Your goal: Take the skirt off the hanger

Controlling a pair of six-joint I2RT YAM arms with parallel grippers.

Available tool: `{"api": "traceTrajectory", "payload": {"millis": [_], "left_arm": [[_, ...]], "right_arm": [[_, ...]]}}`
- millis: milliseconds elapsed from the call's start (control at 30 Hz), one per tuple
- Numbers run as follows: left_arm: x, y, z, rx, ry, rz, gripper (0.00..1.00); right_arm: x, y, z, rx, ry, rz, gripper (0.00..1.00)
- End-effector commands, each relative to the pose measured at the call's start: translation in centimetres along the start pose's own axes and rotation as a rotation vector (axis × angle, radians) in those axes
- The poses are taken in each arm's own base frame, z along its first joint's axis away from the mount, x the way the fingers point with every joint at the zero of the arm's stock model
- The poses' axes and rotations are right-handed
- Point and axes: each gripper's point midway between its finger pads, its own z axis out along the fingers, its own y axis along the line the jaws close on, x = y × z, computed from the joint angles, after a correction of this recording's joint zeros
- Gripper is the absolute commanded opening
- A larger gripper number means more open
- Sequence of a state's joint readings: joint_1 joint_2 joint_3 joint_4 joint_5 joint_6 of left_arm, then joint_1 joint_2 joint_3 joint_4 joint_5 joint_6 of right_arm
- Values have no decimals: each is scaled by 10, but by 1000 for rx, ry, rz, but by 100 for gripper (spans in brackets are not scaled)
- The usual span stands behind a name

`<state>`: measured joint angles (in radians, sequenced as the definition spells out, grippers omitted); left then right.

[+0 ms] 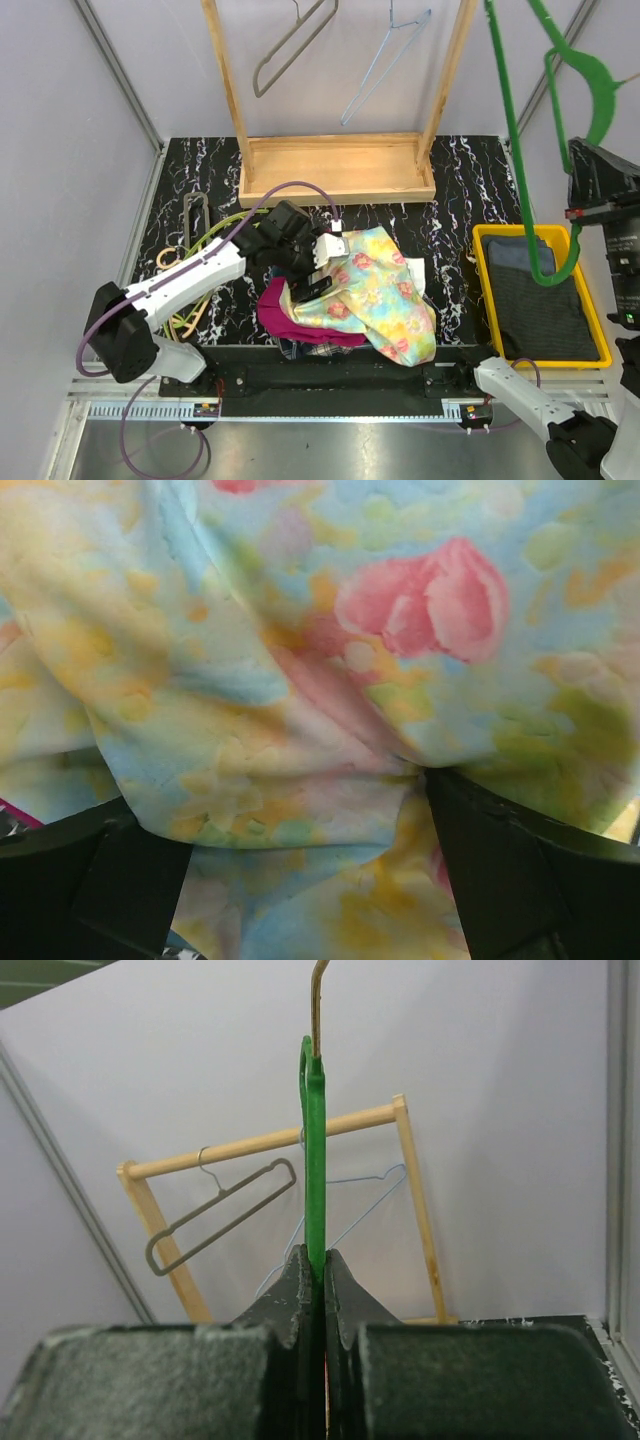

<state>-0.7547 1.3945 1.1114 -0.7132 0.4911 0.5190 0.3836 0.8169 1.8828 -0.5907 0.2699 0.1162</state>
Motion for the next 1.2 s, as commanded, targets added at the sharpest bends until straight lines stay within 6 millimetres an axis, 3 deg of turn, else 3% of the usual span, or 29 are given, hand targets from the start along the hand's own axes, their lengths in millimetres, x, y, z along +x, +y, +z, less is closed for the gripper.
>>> {"api": "traceTrajectory", "payload": {"millis": [0,100,133,233,267,300,333,367,433,500,533,567,600,667,700,767,800,867,900,933,967,1000,1067,1100,1167], "left_arm": [[-17,28,-38,-208,-16,69,99],[-50,47,-84,-377,-105,104,99],[-69,55,-106,-444,-147,133,99],[-91,83,-171,-680,-206,102,99],[-108,92,-213,-783,-270,82,99],[-112,97,-235,-837,-297,61,99],[-115,99,-255,-875,-335,29,99],[-118,101,-299,-965,-404,0,99],[-120,95,-333,-1010,-479,-24,99],[-114,87,-381,-1127,-546,-61,99],[-109,85,-394,-1171,-573,-104,99],[-102,78,-413,-1231,-593,-125,99],[-95,77,-415,-1250,-596,-144,99],[-89,65,-423,-1280,-622,-154,99],[-88,62,-422,-1276,-627,-158,99],[-83,54,-417,-1254,-639,-194,99],[-83,52,-415,-1241,-657,-219,99],[-82,49,-414,-1236,-670,-238,99],[-82,48,-414,-1234,-678,-250,99],[-80,50,-412,-1232,-672,-256,99],[-79,50,-412,-1232,-670,-259,99],[-79,50,-410,-1227,-670,-262,99],[-78,50,-407,-1213,-664,-270,99],[-77,50,-403,-1196,-655,-274,99],[-75,51,-399,-1185,-645,-281,99]], "right_arm": [[24,26,23,-114,62,32,0],[42,39,34,-169,114,33,0],[54,42,43,-182,143,32,0],[81,59,60,-253,215,51,0],[87,64,65,-274,223,62,0],[96,74,67,-318,248,94,0],[116,78,76,-333,293,109,0],[119,85,81,-361,288,126,0],[144,105,89,-449,342,178,0],[165,127,92,-523,392,190,0],[189,145,98,-558,440,180,0],[203,178,86,-648,476,180,0],[240,198,92,-676,530,133,0],[260,235,89,-753,553,147,0],[295,248,93,-771,612,162,0],[313,271,97,-818,593,192,0],[345,284,94,-839,645,201,0],[361,303,98,-873,641,220,0],[388,316,94,-889,676,228,0],[386,328,101,-914,610,255,0],[393,335,103,-923,593,273,0],[415,345,100,-918,609,303,0],[420,356,114,-879,505,384,0],[450,359,115,-845,520,405,0],[453,367,129,-775,451,521,0]]}}
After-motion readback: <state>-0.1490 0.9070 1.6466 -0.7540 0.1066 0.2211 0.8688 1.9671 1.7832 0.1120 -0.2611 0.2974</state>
